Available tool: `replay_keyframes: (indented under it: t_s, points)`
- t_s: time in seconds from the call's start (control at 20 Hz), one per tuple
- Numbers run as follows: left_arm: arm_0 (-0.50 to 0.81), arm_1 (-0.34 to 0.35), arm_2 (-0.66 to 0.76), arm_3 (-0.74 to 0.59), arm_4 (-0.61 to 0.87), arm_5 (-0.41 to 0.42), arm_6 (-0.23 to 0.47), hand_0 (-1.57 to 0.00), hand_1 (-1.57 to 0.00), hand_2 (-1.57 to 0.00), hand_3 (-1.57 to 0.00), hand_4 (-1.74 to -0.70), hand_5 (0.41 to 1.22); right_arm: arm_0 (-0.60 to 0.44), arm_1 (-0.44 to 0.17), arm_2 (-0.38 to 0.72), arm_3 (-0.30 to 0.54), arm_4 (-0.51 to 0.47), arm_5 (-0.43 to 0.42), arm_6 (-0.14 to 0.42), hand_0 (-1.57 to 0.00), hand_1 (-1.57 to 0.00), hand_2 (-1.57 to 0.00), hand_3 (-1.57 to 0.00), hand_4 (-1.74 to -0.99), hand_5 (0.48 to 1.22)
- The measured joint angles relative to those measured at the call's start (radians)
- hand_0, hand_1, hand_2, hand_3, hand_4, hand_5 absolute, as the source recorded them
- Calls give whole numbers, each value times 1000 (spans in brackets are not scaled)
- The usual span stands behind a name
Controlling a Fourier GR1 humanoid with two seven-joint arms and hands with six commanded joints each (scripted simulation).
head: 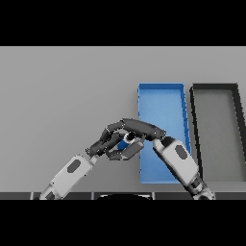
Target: Pick up the blue pipe and place it into the blue bin.
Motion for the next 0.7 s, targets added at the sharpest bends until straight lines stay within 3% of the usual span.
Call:
replay_keyframes:
  t_s: [0.1,0.15,0.2,0.25,0.3,0.4,0.5,0.6,0.65,0.7]
  points:
    - [21,-26,12,-1,-16,20,-33,-1063,-1017,-969,-939,-1607,1221,19,7,9,-2,-60,17,-20,-1134,-1124,-1145,-957,-1562,666]
    - [24,-42,22,5,-6,33,-42,-1164,-1128,-1051,-1065,-1634,1221,5,14,14,3,-89,12,8,-1221,-1214,-1230,-1080,-1526,728]
    - [38,-44,20,3,3,23,-54,-1246,-1217,-1115,-1166,-1655,1221,17,22,29,5,-102,13,-5,-1291,-1285,-1298,-1178,-1495,826]
    - [35,-66,33,9,17,28,-41,-1311,-1287,-1186,-1247,-1673,1221,18,18,22,15,-122,6,-35,-1347,-1342,-1353,-1257,-1469,905]
    - [41,-72,43,11,28,18,-78,-1363,-1344,-1254,-1312,-1686,1221,29,16,31,1,-125,-2,-60,-1392,-1388,-1396,-1320,-1452,968]
    - [48,-87,58,17,44,5,-102,-1438,-1426,-1348,-1405,-1706,1221,18,-1,39,2,-66,-3,-140,-1456,-1454,-1459,-1410,-1447,1059]
    - [41,-87,63,23,42,1,-103,-1486,-1478,-1390,-1465,-1719,1221,10,-12,62,-4,-26,-11,-163,-1498,-1496,-1500,-1468,-1465,1118]
    - [52,-88,66,-2,46,4,-61,-1516,-1512,-1388,-1503,-1727,1221,8,-28,69,-3,-34,-24,-200,-1524,-1523,-1525,-1505,-1475,1155]
    - [56,-96,68,8,51,-3,-69,-1435,-1354,-1221,-1333,-1648,1221,14,-31,71,-5,-43,-33,-185,-1533,-1533,-1534,-1518,-1480,1168]
    - [48,-82,74,8,40,-10,-68,-1157,-1083,-977,-1066,-1535,1221,11,-29,67,8,-55,-45,-200,-1541,-1540,-1542,-1529,-1483,1179]
